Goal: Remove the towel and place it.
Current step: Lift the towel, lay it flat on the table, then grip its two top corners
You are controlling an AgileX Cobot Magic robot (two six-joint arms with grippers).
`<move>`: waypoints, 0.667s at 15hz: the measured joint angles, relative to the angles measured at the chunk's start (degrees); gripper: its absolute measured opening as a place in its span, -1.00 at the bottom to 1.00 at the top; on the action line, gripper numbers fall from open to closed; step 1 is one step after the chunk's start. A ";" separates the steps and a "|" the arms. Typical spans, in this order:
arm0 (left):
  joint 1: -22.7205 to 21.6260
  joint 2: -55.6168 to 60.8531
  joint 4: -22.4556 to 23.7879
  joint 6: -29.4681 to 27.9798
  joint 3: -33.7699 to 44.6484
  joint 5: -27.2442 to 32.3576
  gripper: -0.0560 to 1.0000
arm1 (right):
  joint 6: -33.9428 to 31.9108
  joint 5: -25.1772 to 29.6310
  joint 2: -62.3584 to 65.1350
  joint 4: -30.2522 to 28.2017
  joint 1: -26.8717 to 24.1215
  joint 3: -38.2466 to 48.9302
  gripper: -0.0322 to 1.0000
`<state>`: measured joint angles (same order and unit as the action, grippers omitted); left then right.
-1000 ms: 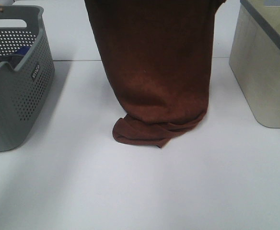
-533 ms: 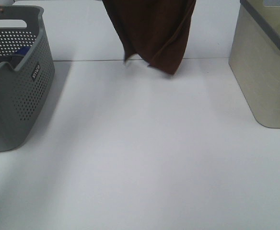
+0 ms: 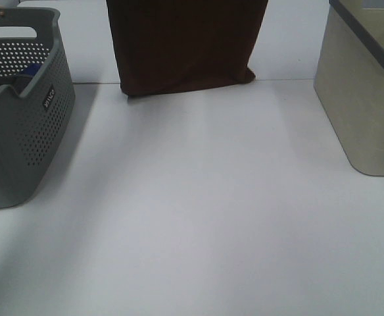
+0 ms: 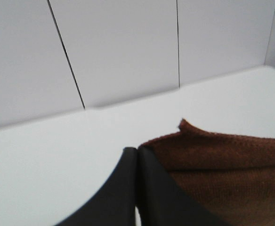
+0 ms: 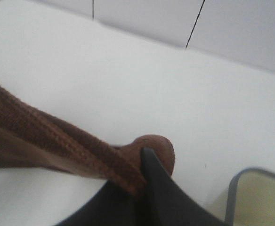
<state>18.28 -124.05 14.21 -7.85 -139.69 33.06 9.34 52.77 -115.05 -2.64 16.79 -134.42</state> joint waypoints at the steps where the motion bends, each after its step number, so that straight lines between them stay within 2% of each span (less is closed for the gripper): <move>1: 0.00 -0.52 -2.01 0.52 0.69 5.39 -0.89 | -0.34 3.95 -0.34 0.06 0.00 2.23 -0.94; 5: 0.00 -1.49 -10.26 3.84 1.20 21.60 -0.89 | -1.78 15.99 -0.57 0.11 0.00 7.28 -0.94; 9: 0.00 -1.78 -12.03 3.90 1.20 34.32 -0.89 | -4.53 17.02 -0.57 2.64 0.00 8.31 -0.94; 10: 0.00 -1.89 -12.09 3.90 1.20 35.70 -0.89 | -4.58 17.02 -0.06 3.04 0.00 9.80 -0.94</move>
<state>18.28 -125.94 2.12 -3.95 -138.48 68.75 4.76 69.79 -115.11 0.40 16.79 -124.62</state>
